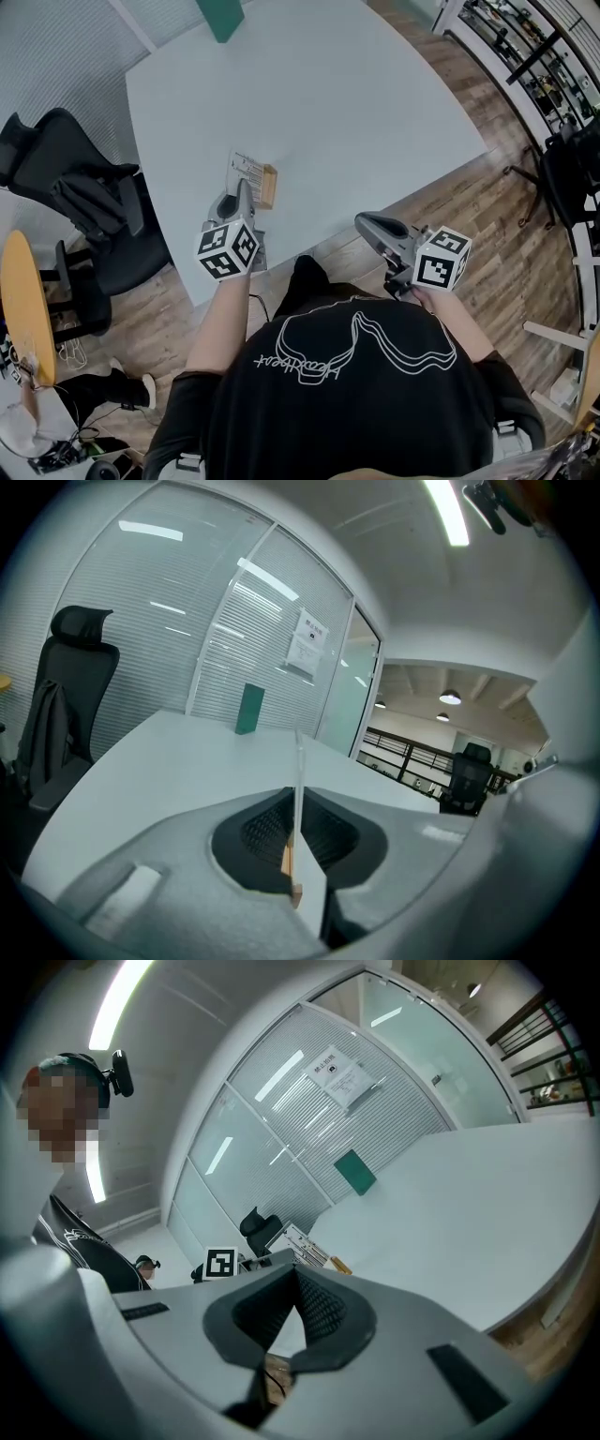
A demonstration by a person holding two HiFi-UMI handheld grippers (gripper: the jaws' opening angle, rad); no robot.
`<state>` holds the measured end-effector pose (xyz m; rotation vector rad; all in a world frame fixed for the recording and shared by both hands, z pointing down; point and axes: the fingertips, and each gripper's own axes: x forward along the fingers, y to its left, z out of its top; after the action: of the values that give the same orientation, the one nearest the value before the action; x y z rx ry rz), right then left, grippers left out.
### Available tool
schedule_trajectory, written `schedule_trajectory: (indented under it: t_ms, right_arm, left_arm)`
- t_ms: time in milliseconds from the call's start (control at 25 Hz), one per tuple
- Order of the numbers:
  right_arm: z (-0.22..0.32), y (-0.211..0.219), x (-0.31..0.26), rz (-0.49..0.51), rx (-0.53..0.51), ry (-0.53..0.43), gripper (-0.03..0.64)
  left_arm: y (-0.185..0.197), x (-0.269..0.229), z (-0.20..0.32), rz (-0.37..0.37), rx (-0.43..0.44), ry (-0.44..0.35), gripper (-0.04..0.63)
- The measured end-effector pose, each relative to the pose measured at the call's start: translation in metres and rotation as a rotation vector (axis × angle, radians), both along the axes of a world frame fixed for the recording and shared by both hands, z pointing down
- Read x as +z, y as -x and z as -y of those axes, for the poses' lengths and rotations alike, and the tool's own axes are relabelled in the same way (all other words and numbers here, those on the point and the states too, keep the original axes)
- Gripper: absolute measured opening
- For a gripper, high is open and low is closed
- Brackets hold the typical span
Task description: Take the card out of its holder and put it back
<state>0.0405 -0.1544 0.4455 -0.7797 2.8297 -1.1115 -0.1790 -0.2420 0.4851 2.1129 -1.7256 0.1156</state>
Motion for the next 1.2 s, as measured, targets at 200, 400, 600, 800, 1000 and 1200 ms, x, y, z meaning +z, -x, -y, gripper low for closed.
schedule_trajectory:
  t_ms: [200, 400, 600, 800, 1000, 1200]
  right_arm:
    - [-0.001, -0.012, -0.01, 0.014, 0.026, -0.021, 0.009]
    - [-0.014, -0.02, -0.019, 0.017, 0.019, -0.059, 0.009]
    - [-0.033, -0.019, -0.031, 0.02, -0.004, -0.1, 0.009]
    - [-0.053, -0.022, -0.043, 0.012, -0.013, -0.151, 0.009]
    - [-0.074, -0.024, -0.052, 0.028, -0.025, -0.171, 0.009]
    - [-0.092, -0.03, -0.063, 0.066, -0.027, -0.172, 0.009]
  left_arm:
    - [-0.004, -0.019, -0.012, -0.014, 0.007, -0.045, 0.026]
    - [-0.018, -0.042, -0.038, -0.023, 0.023, -0.083, 0.026]
    - [-0.028, -0.071, -0.071, -0.049, 0.059, -0.121, 0.026]
    - [-0.059, -0.1, -0.111, -0.077, 0.129, -0.153, 0.026]
    - [-0.09, -0.117, -0.15, -0.103, 0.206, -0.163, 0.026]
    - [-0.118, -0.129, -0.178, -0.085, 0.28, -0.173, 0.026]
